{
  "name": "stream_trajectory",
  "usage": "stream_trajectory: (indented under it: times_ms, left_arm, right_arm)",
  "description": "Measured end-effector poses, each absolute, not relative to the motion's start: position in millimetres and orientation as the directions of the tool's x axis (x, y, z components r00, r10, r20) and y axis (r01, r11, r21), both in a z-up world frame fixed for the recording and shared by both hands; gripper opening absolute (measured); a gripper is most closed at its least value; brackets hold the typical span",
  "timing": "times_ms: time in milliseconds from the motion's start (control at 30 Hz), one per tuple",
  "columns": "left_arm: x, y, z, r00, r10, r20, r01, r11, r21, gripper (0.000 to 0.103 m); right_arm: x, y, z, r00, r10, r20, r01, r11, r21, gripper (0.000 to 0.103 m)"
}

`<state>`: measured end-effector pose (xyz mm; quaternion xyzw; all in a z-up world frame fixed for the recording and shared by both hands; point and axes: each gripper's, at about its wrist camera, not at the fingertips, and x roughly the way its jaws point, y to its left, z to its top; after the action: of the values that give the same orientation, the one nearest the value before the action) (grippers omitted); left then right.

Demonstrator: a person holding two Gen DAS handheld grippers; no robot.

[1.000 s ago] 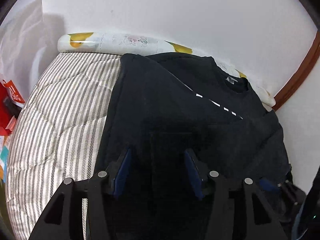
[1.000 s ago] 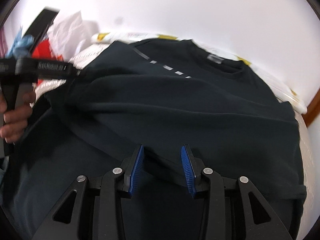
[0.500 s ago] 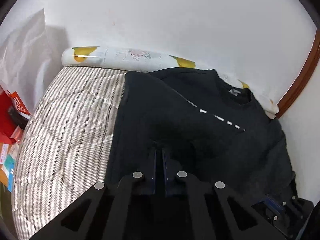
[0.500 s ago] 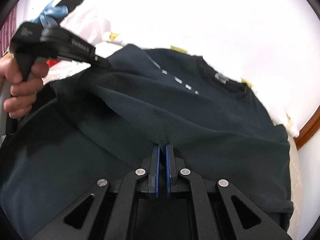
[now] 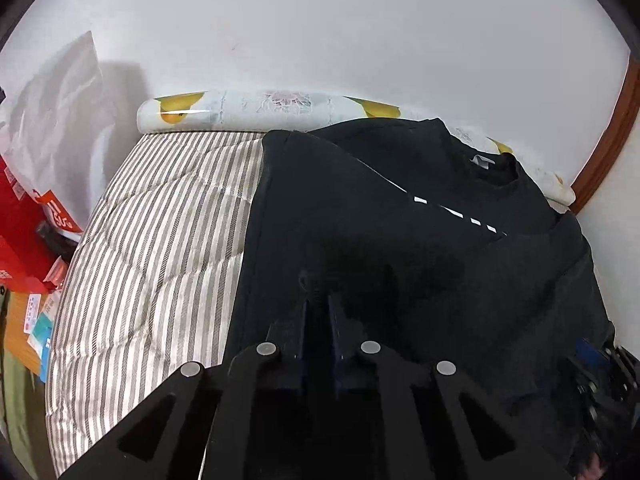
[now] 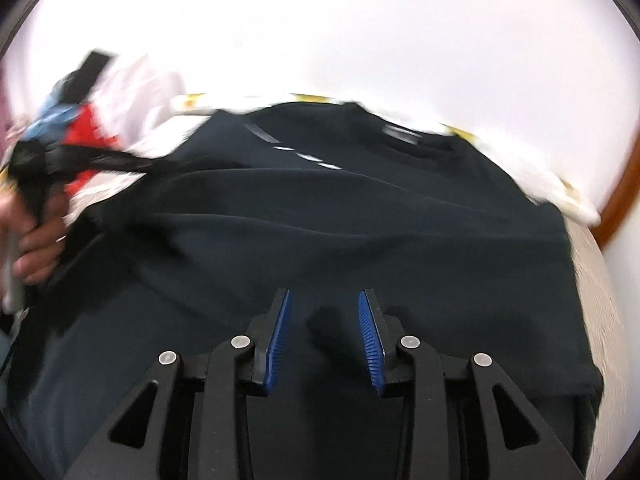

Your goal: Fold small clothes

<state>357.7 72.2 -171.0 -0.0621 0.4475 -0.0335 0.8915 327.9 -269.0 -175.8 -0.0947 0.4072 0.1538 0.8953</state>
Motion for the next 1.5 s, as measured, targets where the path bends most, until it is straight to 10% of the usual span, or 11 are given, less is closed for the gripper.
stream_trajectory:
  times_ms: [567, 1500]
  left_arm:
    - [245.5, 71.2, -158.9, 0.584, -0.092, -0.806, 0.021, 0.995, -0.098, 0.058]
    - [61.3, 88.1, -194.9, 0.559, -0.075, -0.826, -0.040, 0.992, -0.117, 0.058]
  right_arm:
    - [232.7, -418.6, -152.4, 0.636, -0.024, -0.771, -0.052, 0.996, -0.073, 0.048]
    - [93.4, -511.7, -208.8, 0.552, 0.037, -0.833, 0.038, 0.997, 0.069, 0.055]
